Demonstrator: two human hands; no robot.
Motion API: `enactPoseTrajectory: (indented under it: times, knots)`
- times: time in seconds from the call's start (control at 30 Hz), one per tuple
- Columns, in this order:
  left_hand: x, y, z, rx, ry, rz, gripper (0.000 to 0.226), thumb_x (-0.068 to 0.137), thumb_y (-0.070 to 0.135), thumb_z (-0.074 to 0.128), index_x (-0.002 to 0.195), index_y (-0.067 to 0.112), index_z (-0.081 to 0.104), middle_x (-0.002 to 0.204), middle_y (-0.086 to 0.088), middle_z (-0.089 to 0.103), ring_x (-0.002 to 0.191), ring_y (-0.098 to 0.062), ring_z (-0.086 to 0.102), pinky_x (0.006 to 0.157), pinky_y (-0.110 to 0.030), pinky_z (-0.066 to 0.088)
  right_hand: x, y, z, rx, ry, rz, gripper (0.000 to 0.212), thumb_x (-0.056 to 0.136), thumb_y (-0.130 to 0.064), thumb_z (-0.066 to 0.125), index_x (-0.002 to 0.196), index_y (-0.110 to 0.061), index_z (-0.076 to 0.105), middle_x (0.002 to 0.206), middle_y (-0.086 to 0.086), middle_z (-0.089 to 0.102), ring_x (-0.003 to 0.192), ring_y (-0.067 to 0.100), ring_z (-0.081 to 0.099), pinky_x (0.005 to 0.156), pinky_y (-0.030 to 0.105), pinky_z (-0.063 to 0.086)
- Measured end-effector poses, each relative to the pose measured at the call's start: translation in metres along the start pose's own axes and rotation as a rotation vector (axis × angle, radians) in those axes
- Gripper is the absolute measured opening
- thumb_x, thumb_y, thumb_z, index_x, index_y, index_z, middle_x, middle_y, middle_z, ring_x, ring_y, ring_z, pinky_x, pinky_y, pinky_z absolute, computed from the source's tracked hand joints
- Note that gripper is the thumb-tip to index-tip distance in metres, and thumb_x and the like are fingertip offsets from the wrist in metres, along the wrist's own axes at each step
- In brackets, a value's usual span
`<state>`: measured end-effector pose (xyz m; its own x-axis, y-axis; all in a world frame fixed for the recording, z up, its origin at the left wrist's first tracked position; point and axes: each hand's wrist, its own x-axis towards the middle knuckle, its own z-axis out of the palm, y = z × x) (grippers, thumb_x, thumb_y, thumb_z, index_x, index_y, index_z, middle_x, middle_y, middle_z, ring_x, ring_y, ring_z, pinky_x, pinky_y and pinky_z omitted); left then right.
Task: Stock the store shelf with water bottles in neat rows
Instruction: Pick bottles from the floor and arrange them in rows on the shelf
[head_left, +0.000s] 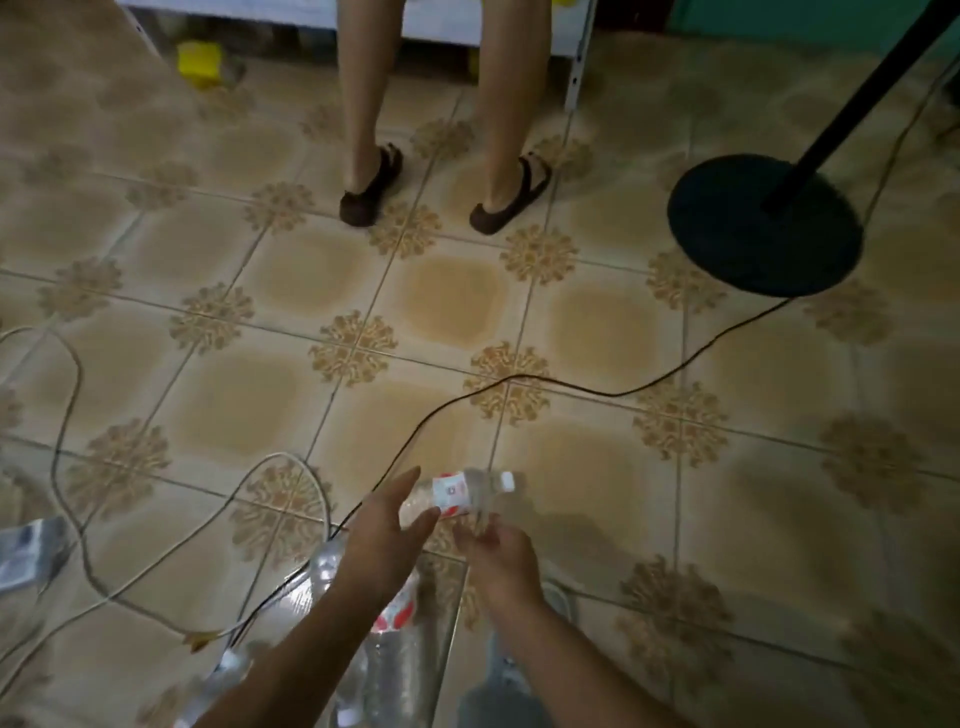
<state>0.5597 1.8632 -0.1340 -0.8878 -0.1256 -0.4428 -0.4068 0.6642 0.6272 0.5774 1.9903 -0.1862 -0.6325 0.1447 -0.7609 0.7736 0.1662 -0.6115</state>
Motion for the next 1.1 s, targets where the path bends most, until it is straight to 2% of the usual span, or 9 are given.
enactPoseTrajectory:
  times: [0.1,0.17,0.3,0.47,0.57,0.63,0.77,1.0,1.1]
  knots:
    - [0.048,-0.025,0.026,0.061,-0.103,0.029,0.059,0.085,0.029,0.067,0.137,0.011,0.047,0.134,0.006,0.05,0.113,0.006,0.05,0.095,-0.006,0.03,0.078,0.048,0.034,0.061,0.035,0.124,0.059,0.063,-0.062,0.074,0.106,-0.022,0.07,0.102,-0.002,0.072,0.094,0.019,0.068,0.09,0.04,0.055]
    - [0.078,-0.042,0.042,0.166,-0.169,0.051,0.063,0.087,0.027,0.066,0.142,0.014,0.039,0.144,0.001,0.045,0.128,-0.008,0.045,0.104,-0.016,0.03,0.102,0.053,0.045,0.125,0.061,0.196,0.074,0.049,-0.069,0.073,0.106,-0.022,0.07,0.102,-0.001,0.072,0.095,0.02,0.068,0.09,0.039,0.054]
    - [0.113,-0.062,0.059,0.32,-0.26,0.107,0.065,0.084,0.028,0.069,0.142,0.017,0.04,0.142,0.0,0.047,0.125,-0.013,0.046,0.096,-0.017,0.031,0.115,0.048,0.05,0.279,0.073,0.215,0.01,0.082,-0.029,0.076,0.088,-0.023,0.07,0.075,-0.011,0.069,0.067,-0.001,0.063,0.054,0.008,0.044]
    - [0.121,-0.067,0.065,0.328,-0.252,0.139,0.062,0.071,0.027,0.082,0.127,0.016,0.057,0.119,-0.001,0.064,0.103,-0.015,0.059,0.083,-0.019,0.036,0.114,0.046,0.064,0.468,0.108,0.158,0.016,0.081,-0.027,0.077,0.094,-0.021,0.071,0.083,-0.009,0.073,0.074,-0.002,0.067,0.057,0.007,0.045]
    - [0.112,-0.053,0.064,0.3,-0.227,0.133,0.057,0.069,0.028,0.082,0.121,0.02,0.061,0.111,0.003,0.067,0.096,-0.014,0.061,0.077,-0.021,0.04,0.102,0.038,0.055,0.48,0.151,0.115,0.024,0.077,-0.027,0.081,0.097,-0.018,0.072,0.088,-0.006,0.075,0.083,0.006,0.07,0.073,0.02,0.056]
    - [0.099,-0.032,0.061,0.242,-0.197,0.144,0.059,0.069,0.025,0.083,0.123,0.019,0.06,0.111,0.004,0.067,0.092,-0.008,0.058,0.075,-0.018,0.038,0.088,0.027,0.038,0.493,0.184,0.064,0.027,0.075,-0.023,0.082,0.1,-0.018,0.072,0.091,-0.004,0.075,0.086,0.007,0.071,0.078,0.026,0.058]
    - [0.064,0.033,0.055,0.08,-0.123,0.217,0.056,0.067,0.028,0.084,0.118,0.021,0.062,0.102,0.014,0.064,0.09,-0.005,0.06,0.068,-0.006,0.037,0.045,-0.014,-0.029,0.479,0.254,-0.088,0.025,0.075,-0.015,0.081,0.098,-0.015,0.072,0.087,-0.003,0.075,0.081,0.008,0.071,0.063,0.016,0.053]
    - [-0.047,0.201,0.038,-0.17,-0.103,0.472,0.059,0.07,0.021,0.082,0.124,0.026,0.06,0.109,0.023,0.06,0.103,0.003,0.057,0.075,0.002,0.034,-0.102,-0.088,-0.19,0.414,0.371,-0.445,0.023,0.077,-0.006,0.078,0.098,-0.015,0.074,0.085,-0.001,0.077,0.083,0.013,0.073,0.062,0.018,0.052]
    - [-0.113,0.274,0.031,-0.262,-0.111,0.625,0.059,0.071,0.017,0.08,0.117,0.043,0.053,0.099,0.04,0.056,0.093,0.024,0.051,0.076,0.005,0.033,-0.184,-0.109,-0.257,0.41,0.415,-0.579,0.023,0.079,-0.01,0.078,0.1,-0.018,0.074,0.088,-0.003,0.077,0.086,0.011,0.073,0.067,0.021,0.054]
